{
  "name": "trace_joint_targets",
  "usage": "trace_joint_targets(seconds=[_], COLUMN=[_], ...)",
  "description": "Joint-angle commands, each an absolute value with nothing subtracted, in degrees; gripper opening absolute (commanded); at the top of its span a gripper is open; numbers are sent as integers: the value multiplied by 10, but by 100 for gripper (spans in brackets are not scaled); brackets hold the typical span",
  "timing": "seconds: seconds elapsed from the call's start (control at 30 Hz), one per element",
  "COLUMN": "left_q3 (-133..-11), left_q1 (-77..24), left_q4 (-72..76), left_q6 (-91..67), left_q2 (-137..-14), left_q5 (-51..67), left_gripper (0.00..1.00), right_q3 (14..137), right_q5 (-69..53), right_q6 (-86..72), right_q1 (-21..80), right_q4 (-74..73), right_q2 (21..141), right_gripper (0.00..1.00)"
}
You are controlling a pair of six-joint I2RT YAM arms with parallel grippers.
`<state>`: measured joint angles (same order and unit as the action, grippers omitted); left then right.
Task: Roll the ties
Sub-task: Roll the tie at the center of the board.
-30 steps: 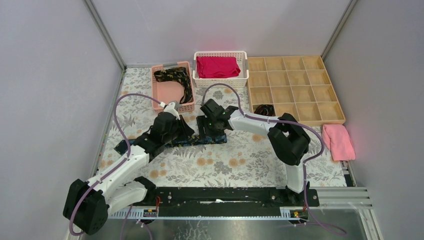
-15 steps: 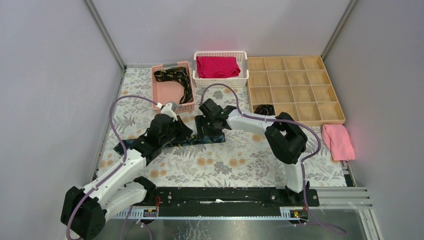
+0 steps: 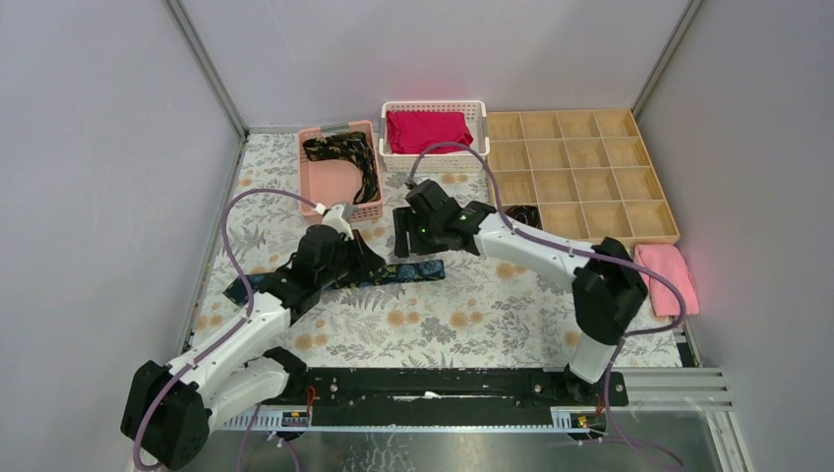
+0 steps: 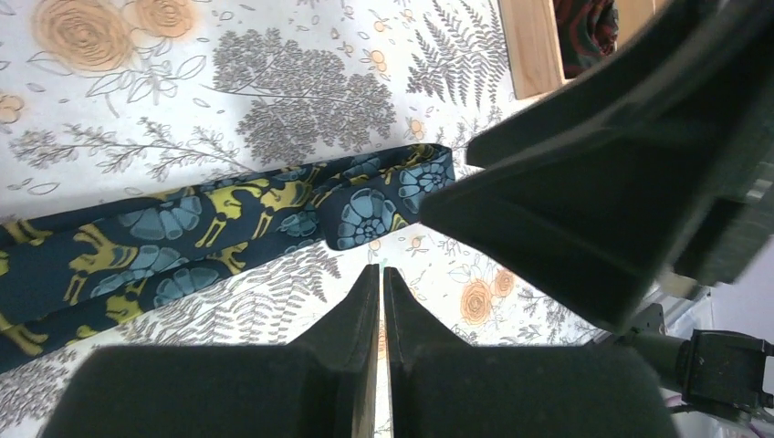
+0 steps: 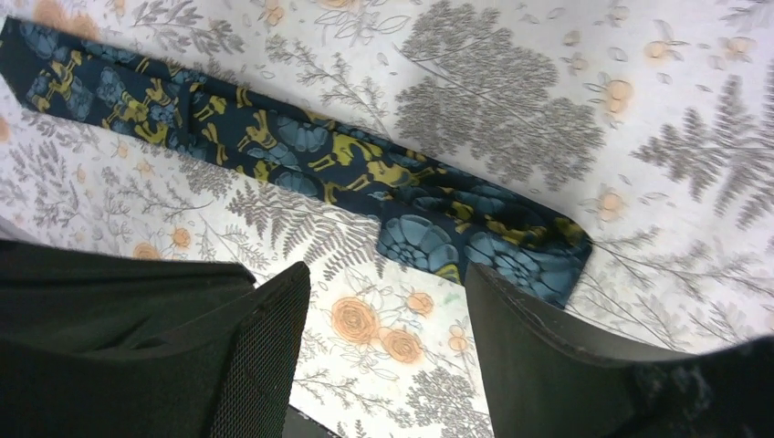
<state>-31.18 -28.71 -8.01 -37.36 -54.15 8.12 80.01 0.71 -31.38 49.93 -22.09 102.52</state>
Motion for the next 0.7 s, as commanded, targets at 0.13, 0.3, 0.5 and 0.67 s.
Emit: trace_joint_targets(seconds=[0.13, 0.3, 0.5, 0.67], left_q3=[-367, -401, -403, -403], left_q1=[-351, -395, -397, -397], left_q4=[-2, 30, 61, 66], left_q6=[-353, -353, -351, -339], left_q2=[-639, -710, -782, -812], left_q5=[105, 98, 100, 63], left_gripper=[8, 7, 6, 6], right_q3=[650, 556, 484, 452], right_q5=[66, 16, -26, -84], right_q6=[-346, -361, -363, -369], right_q1=[477, 452, 414, 388], right_q4=[-175, -95, -6, 72], right_q2=[912, 882, 866, 881], right_gripper=[70, 71, 72, 72])
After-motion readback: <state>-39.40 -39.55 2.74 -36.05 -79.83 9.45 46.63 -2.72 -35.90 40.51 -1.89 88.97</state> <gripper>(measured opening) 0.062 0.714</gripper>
